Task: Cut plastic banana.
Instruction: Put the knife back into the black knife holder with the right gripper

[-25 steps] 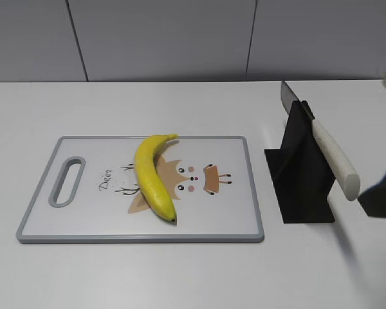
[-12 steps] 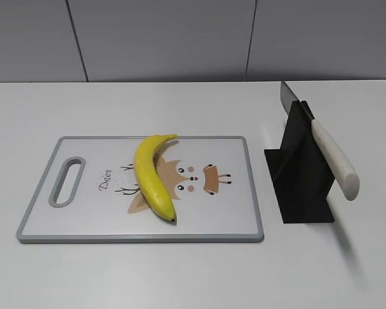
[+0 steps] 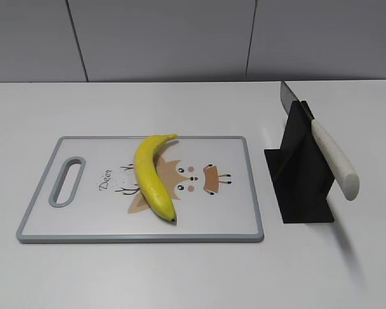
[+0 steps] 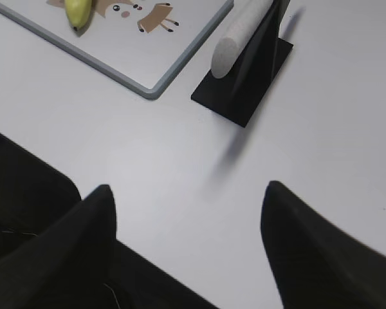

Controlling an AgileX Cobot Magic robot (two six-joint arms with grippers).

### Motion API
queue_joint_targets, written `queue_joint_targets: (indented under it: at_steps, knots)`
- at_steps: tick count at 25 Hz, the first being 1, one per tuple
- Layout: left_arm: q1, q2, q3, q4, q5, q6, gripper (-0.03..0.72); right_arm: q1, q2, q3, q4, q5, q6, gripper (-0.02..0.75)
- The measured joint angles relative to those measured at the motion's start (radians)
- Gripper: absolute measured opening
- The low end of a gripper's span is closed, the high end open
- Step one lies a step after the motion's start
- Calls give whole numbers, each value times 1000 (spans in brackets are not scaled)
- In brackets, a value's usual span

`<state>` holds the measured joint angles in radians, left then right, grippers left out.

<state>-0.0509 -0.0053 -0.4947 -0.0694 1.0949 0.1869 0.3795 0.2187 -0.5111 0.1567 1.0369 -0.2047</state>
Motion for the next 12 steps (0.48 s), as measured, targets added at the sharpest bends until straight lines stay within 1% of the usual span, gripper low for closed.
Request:
queue_joint_targets:
  at_steps: [5,12]
  knots:
    - [0,0,0,0,0,0,573,0,-60,0,1,3,0,525]
    - [0,0,0,0,-1,0,573,0,-204,0,1,5,0,522]
